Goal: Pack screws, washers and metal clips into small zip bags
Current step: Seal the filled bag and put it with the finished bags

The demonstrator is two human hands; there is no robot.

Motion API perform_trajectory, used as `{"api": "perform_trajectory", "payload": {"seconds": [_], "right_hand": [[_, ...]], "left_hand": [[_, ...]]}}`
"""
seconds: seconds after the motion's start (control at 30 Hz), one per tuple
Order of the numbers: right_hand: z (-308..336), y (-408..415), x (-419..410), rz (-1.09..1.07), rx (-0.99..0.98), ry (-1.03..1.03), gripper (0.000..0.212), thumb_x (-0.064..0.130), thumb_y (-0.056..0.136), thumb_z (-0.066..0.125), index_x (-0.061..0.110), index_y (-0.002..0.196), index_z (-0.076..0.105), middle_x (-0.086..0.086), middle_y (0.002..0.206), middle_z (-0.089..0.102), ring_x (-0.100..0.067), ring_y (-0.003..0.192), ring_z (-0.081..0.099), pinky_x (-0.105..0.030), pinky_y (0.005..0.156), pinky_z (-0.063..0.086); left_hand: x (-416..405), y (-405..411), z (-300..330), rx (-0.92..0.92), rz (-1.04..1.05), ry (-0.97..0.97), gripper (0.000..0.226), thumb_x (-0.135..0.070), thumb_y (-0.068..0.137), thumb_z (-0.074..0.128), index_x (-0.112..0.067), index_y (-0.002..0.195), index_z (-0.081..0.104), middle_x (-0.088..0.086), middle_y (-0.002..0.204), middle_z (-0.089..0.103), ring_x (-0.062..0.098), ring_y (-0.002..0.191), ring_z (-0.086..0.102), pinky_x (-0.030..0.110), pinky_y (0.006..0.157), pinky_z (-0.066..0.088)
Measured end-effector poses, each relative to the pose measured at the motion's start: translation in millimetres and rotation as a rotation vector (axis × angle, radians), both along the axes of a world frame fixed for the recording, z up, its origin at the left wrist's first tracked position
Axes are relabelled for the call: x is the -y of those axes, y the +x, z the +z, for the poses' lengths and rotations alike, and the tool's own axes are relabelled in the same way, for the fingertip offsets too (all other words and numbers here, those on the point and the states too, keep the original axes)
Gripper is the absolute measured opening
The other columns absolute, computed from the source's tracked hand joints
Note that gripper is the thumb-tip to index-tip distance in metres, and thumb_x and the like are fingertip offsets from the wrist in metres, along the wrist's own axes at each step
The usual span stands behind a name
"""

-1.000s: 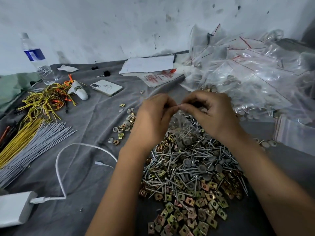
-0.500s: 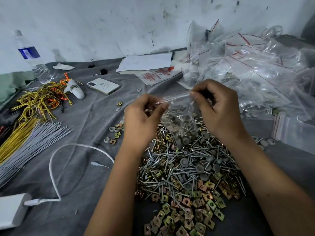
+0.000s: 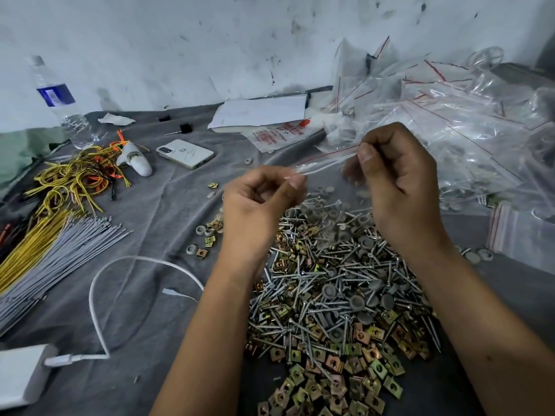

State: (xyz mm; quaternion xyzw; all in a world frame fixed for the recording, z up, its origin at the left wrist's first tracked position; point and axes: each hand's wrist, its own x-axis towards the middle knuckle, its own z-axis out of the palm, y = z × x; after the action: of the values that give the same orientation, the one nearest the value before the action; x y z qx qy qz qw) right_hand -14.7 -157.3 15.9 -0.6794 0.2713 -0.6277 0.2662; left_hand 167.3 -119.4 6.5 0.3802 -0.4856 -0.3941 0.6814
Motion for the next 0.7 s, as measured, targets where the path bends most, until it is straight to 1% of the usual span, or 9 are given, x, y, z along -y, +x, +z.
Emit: {"api": "perform_trajectory", "payload": {"seconds": [0.07, 0.17, 0.23, 0.3, 0.43, 0.5, 0.6, 0.63, 0.7], "right_hand": [[0.9, 0.5, -0.8, -0.002, 0.007, 0.016, 0.01, 0.009, 0.107, 0.051, 0.001, 0.103, 0.055, -0.014, 0.083, 0.068, -0.011, 0.077, 0.068, -0.021, 0.072, 0.051], [3.0, 0.4, -1.4, -0.019, -0.048, 0.009, 0.01, 0.011, 0.106, 0.053, 0.005, 0.1, 0.058, -0.01, 0.085, 0.068, -0.01, 0.08, 0.067, -0.022, 0.075, 0.051], [4.1, 3.3, -3.1, -0.013, -0.073, 0.009, 0.011, 0.014, 0.105, 0.054, 0.01, 0.097, 0.06, -0.002, 0.084, 0.068, -0.007, 0.08, 0.066, -0.021, 0.073, 0.051], [2.9, 7.9, -4.5, 0.0, -0.079, 0.031, 0.012, 0.013, 0.105, 0.054, 0.012, 0.095, 0.061, 0.004, 0.082, 0.068, -0.006, 0.078, 0.065, -0.02, 0.07, 0.05], [-5.0, 9.4, -2.1, -0.022, -0.148, 0.179, 0.013, 0.02, 0.104, 0.057, 0.015, 0.094, 0.064, 0.003, 0.085, 0.07, -0.019, 0.076, 0.065, -0.035, 0.064, 0.053], [-6.7, 9.1, -0.5, 0.004, -0.203, 0.203, 0.011, 0.027, 0.101, 0.059, 0.018, 0.099, 0.065, 0.006, 0.09, 0.069, -0.021, 0.077, 0.062, -0.036, 0.062, 0.051], [-7.0, 12.5, -0.3, 0.045, -0.288, 0.155, 0.012, 0.03, 0.098, 0.066, 0.019, 0.102, 0.069, 0.012, 0.093, 0.068, -0.013, 0.086, 0.064, -0.023, 0.072, 0.053], [-7.2, 13.1, 0.2, 0.041, -0.307, 0.146, 0.01, 0.026, 0.097, 0.068, 0.017, 0.101, 0.071, 0.01, 0.092, 0.068, -0.011, 0.088, 0.065, -0.025, 0.075, 0.053], [-7.3, 12.3, 1.1, 0.021, -0.316, 0.146, 0.006, 0.021, 0.096, 0.071, 0.016, 0.097, 0.072, 0.007, 0.091, 0.069, -0.013, 0.089, 0.067, -0.035, 0.078, 0.057]], "left_hand": [[-0.8, -6.0, -0.2, 0.031, 0.034, -0.025, 0.002, -0.001, 0.089, 0.073, 0.0, 0.09, 0.072, 0.026, 0.085, 0.072, 0.029, 0.077, 0.066, 0.034, 0.075, 0.059], [-0.5, -6.1, 2.6, -0.01, 0.119, -0.096, 0.004, -0.002, 0.094, 0.069, -0.003, 0.091, 0.072, 0.008, 0.081, 0.076, 0.015, 0.076, 0.068, 0.029, 0.076, 0.058], [-0.2, -2.8, 5.4, -0.051, 0.156, -0.148, 0.007, -0.004, 0.098, 0.067, -0.006, 0.092, 0.07, 0.004, 0.084, 0.077, 0.016, 0.08, 0.072, 0.03, 0.079, 0.06], [-1.2, 0.2, 7.5, -0.053, 0.173, -0.177, 0.01, -0.009, 0.1, 0.065, -0.009, 0.092, 0.07, 0.004, 0.084, 0.077, 0.02, 0.079, 0.073, 0.032, 0.074, 0.06], [-0.5, 3.9, 5.2, -0.003, 0.203, -0.106, 0.015, -0.005, 0.1, 0.065, -0.008, 0.086, 0.068, 0.003, 0.077, 0.074, 0.017, 0.067, 0.069, 0.029, 0.063, 0.057], [-0.7, 2.8, 3.6, 0.058, 0.207, -0.077, 0.016, -0.001, 0.099, 0.064, -0.004, 0.083, 0.067, 0.007, 0.074, 0.07, 0.017, 0.066, 0.065, 0.032, 0.064, 0.058], [-1.6, -3.0, -0.2, 0.218, 0.189, -0.089, 0.012, -0.004, 0.098, 0.067, -0.003, 0.086, 0.069, 0.017, 0.076, 0.07, 0.024, 0.065, 0.066, 0.041, 0.065, 0.061], [-2.0, -5.0, -1.0, 0.267, 0.177, -0.101, 0.012, -0.006, 0.098, 0.067, -0.002, 0.087, 0.07, 0.019, 0.076, 0.07, 0.031, 0.066, 0.066, 0.047, 0.065, 0.06], [-1.9, -8.4, -2.5, 0.311, 0.159, -0.097, 0.013, -0.007, 0.098, 0.067, 0.002, 0.091, 0.072, 0.019, 0.076, 0.07, 0.039, 0.068, 0.066, 0.053, 0.065, 0.059]]}}
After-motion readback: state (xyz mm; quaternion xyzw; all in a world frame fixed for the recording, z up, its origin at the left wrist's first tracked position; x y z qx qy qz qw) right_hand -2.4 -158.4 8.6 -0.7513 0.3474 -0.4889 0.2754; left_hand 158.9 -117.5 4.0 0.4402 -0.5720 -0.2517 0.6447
